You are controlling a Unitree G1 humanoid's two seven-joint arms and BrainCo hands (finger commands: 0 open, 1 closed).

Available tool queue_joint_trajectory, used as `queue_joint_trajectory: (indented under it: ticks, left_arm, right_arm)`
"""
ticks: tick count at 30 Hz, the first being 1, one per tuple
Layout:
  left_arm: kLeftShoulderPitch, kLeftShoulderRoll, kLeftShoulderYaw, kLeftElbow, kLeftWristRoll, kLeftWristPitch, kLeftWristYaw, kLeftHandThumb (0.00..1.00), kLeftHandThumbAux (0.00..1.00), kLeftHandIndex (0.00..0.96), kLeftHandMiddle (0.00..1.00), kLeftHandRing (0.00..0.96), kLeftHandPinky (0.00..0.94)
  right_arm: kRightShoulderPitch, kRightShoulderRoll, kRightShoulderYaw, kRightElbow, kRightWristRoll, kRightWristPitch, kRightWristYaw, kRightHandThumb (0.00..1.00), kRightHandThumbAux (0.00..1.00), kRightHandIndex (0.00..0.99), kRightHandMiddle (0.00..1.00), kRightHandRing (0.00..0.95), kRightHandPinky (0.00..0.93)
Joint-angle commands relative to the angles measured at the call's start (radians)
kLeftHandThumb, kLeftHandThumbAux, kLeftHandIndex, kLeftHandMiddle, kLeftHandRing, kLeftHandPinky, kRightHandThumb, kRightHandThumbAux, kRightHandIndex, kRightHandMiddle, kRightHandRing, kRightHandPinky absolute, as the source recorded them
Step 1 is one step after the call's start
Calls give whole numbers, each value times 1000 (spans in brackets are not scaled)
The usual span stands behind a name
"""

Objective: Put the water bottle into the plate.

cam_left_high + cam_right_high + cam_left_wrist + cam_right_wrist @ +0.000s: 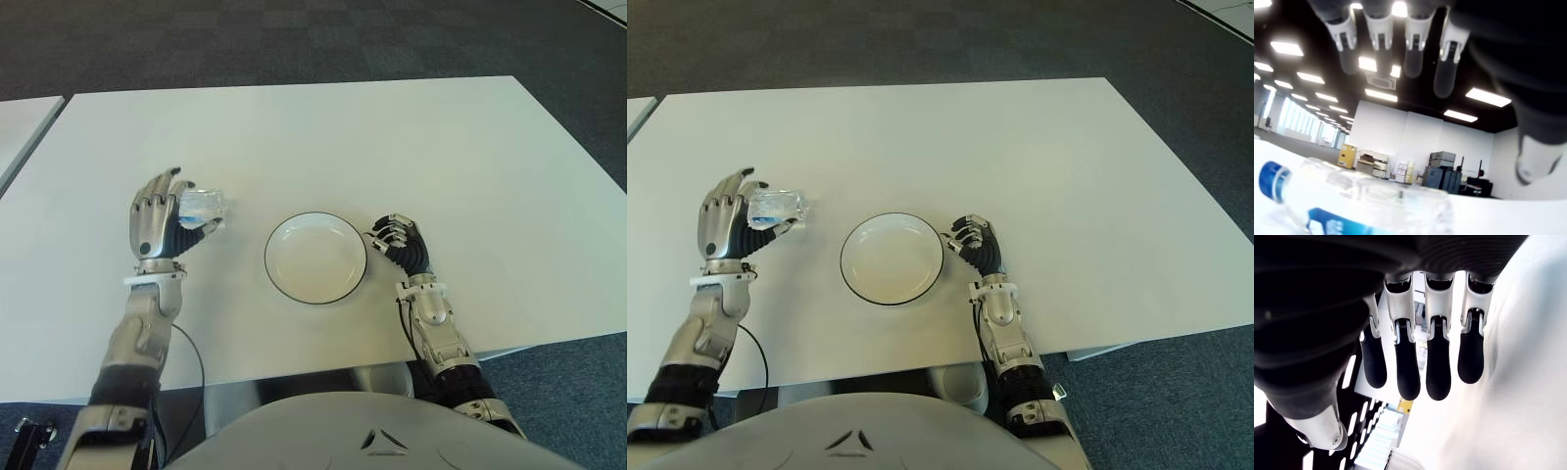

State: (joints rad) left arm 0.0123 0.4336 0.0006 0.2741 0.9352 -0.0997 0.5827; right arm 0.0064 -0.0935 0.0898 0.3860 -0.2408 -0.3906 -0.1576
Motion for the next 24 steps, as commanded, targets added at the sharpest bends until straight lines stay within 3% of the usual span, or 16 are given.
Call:
queue_joint_trajectory:
  ticks: [1,9,17,24]
  left_arm:
    - [-81,40,-55,95,28,95,-82,694,468,30,12,12,15]
    - [-208,115,-113,221,16,174,-159,679,290,1,0,0,0]
    - [-299,207,-156,357,-8,140,-161,676,181,0,0,0,0]
    - [-376,248,-235,514,-1,91,-124,621,112,0,0,0,0]
  right_arm:
    - [-8,6,-7,19,6,22,-4,703,735,425,494,518,536]
    - [-8,7,-10,15,-12,59,-27,703,735,424,495,520,532]
    - [-4,5,-6,4,-20,77,-35,704,733,426,506,511,510]
    - [-4,4,-11,6,-6,82,-28,705,731,428,512,507,507]
